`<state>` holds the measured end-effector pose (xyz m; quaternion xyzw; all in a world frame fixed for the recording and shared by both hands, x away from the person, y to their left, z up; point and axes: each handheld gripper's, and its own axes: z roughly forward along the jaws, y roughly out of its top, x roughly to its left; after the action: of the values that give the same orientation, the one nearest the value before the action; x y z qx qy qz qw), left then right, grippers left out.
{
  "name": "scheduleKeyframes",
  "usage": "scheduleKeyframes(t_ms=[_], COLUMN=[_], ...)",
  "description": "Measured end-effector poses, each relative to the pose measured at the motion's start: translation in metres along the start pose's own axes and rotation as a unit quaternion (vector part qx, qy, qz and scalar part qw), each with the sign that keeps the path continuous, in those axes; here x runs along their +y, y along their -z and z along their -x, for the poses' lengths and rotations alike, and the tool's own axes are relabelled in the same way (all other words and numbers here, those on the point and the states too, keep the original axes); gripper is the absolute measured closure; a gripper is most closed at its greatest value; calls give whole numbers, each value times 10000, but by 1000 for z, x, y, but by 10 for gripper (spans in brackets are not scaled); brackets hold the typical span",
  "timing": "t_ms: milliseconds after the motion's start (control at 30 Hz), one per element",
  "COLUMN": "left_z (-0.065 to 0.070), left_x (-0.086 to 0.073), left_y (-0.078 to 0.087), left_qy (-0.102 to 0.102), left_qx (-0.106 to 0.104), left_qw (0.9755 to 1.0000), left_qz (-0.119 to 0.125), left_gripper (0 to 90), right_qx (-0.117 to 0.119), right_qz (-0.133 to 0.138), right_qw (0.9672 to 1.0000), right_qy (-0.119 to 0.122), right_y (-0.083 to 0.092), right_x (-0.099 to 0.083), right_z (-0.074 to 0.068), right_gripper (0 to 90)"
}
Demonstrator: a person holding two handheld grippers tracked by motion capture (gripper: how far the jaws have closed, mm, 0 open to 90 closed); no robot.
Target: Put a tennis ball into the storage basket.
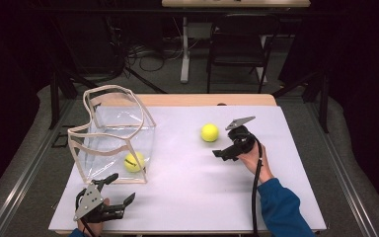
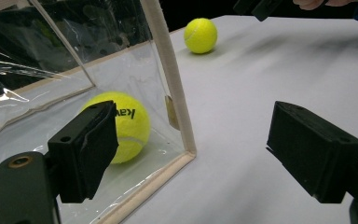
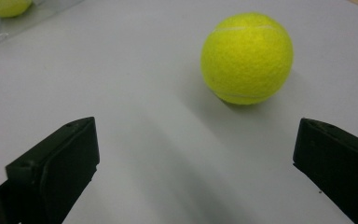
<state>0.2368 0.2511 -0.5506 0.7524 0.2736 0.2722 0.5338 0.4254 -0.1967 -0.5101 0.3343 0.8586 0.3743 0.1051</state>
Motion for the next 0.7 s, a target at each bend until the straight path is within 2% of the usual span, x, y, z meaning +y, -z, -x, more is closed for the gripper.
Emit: scheduleKeyframes(t_ms=[300, 500, 633, 700], left_z=[-1, 0, -3, -4], left_x=[0, 1, 0, 0], left_y=[-1, 0, -2, -3], left_qy=[-30, -31, 39, 51], left_qx=[-14, -25, -44, -61], left_qw=[10000, 10000, 10000, 10000], left_qz=[2, 10, 16, 28], left_gripper=[159, 159, 159, 159], right_qx=[-10, -42, -119, -91], right_qz=[5, 23, -20, -42], right_qw=[10000, 10000, 9999, 9999], right_qy=[-64, -35, 4, -45], right_y=[-6, -16, -21, -24], right_x=[8, 23, 31, 36], right_z=[9, 15, 21, 26], right_gripper=[0, 0, 0, 0])
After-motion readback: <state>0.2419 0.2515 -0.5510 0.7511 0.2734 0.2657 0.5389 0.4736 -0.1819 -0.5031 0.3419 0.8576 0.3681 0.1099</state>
